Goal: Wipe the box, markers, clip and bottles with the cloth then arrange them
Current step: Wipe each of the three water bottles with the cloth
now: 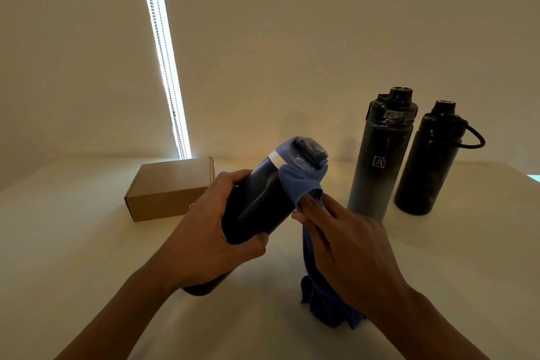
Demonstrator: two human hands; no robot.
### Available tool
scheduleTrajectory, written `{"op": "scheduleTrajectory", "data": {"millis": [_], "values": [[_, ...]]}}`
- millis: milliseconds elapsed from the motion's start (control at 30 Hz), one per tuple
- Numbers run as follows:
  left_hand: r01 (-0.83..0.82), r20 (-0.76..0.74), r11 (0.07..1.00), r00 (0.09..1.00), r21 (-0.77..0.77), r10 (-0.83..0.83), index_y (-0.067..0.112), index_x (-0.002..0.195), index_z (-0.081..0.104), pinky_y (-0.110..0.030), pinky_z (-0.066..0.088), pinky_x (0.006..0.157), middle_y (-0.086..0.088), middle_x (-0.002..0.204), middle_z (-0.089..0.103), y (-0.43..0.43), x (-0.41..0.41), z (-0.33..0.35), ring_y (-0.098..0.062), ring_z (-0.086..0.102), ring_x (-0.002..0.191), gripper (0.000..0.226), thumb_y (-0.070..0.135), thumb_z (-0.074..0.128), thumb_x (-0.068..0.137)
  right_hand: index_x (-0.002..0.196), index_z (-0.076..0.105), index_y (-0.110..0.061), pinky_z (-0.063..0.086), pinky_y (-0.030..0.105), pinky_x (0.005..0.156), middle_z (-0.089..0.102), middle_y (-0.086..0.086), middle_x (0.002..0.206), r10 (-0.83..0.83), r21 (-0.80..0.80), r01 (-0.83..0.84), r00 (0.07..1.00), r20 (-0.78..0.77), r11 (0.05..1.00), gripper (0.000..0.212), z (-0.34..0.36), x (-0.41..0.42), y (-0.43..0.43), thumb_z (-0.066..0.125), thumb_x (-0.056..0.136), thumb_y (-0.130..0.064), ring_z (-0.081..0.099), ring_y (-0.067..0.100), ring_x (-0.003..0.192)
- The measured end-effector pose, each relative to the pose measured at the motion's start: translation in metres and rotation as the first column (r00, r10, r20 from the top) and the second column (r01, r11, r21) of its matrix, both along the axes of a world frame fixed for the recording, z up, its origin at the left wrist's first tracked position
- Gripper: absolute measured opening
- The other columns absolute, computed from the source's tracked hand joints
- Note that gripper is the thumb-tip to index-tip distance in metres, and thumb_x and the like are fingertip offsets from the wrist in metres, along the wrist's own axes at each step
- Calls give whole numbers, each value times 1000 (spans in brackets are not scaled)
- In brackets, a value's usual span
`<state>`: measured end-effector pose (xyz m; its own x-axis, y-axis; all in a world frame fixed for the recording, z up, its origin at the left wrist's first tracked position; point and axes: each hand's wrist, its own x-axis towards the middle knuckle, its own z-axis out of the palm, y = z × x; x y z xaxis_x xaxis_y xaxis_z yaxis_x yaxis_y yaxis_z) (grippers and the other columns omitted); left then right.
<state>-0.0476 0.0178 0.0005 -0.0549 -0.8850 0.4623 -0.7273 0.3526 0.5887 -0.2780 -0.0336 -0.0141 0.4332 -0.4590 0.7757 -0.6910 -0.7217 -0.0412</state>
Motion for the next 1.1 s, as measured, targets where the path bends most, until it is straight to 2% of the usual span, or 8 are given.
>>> {"op": "scheduleTrajectory", "data": {"millis": [100, 200, 300, 467, 633, 767, 867, 1100], "values": [[-9, -43, 1000, 999, -16, 8, 60, 130, 32, -2, 49, 76, 32, 121, 49, -1, -2, -1, 16, 53, 111, 89, 37, 93, 69, 101, 64, -12, 19, 5, 33, 62, -5, 64, 0, 35, -2, 997, 74, 999, 60, -5, -2, -6, 15, 107, -46, 33, -2, 39], [-37, -72, 998, 997, -47, 34, 57, 127, 35, 0, 47, 77, 33, 123, 47, -2, -5, -2, 18, 50, 112, 89, 34, 96, 66, 90, 68, -9, 26, -6, 42, 63, -7, 63, -3, 109, -11, 992, 124, 994, 61, -18, 0, -12, 20, 108, -42, 43, -4, 45], [-53, -78, 996, 996, -68, 48, 60, 125, 37, -1, 47, 78, 32, 123, 47, -3, -7, -2, 16, 51, 112, 88, 38, 95, 62, 97, 69, -11, 18, 2, 34, 64, -7, 67, 2, 182, -32, 987, 163, 983, 58, -6, -1, -2, 25, 105, -49, 41, -3, 50], [-81, -6, 994, 997, -72, 81, 57, 129, 34, -9, 48, 74, 35, 126, 39, -6, -4, -3, 14, 46, 114, 92, 48, 95, 59, 106, 68, -11, 14, 0, 44, 61, -8, 66, 14, 51, -19, 995, 97, 999, 64, 5, -4, 2, 15, 107, -47, 33, -3, 52], [-58, 0, 995, 998, -85, 58, 59, 131, 29, -7, 49, 73, 30, 130, 37, -3, -6, -2, 14, 45, 116, 95, 56, 92, 61, 115, 66, -13, 25, 6, 49, 62, -7, 72, 20, 6, -20, 999, 37, 1000, 61, 6, -4, 3, 14, 107, -44, 32, -4, 57], [-19, -45, 995, 999, -94, 15, 59, 137, 27, -10, 54, 81, 24, 136, 41, -2, -9, 2, 8, 50, 119, 97, 68, 84, 59, 106, 72, -11, 8, -2, 50, 63, -7, 70, 8, 30, -9, 999, 40, 1000, 71, 3, 1, 5, 12, 107, -46, 32, -6, 59], [-28, -65, 998, 998, -57, 24, 70, 134, 20, -13, 56, 76, 32, 123, 54, -1, -9, 4, 8, 59, 110, 100, 68, 87, 60, 102, 71, -12, 5, 1, 42, 63, -9, 68, -17, 44, 15, 999, 35, 999, 71, -4, 2, 1, 10, 107, -48, 35, -8, 57], [-61, -34, 998, 998, -10, 60, 84, 121, 8, -5, 48, 66, 42, 109, 50, 1, -12, 2, 13, 60, 95, 101, 62, 87, 63, 105, 62, -14, 29, 2, 51, 60, -8, 66, 8, 11, -9, 995, 97, 1000, 56, 6, -3, 4, 16, 107, -46, 40, -3, 49]]}}
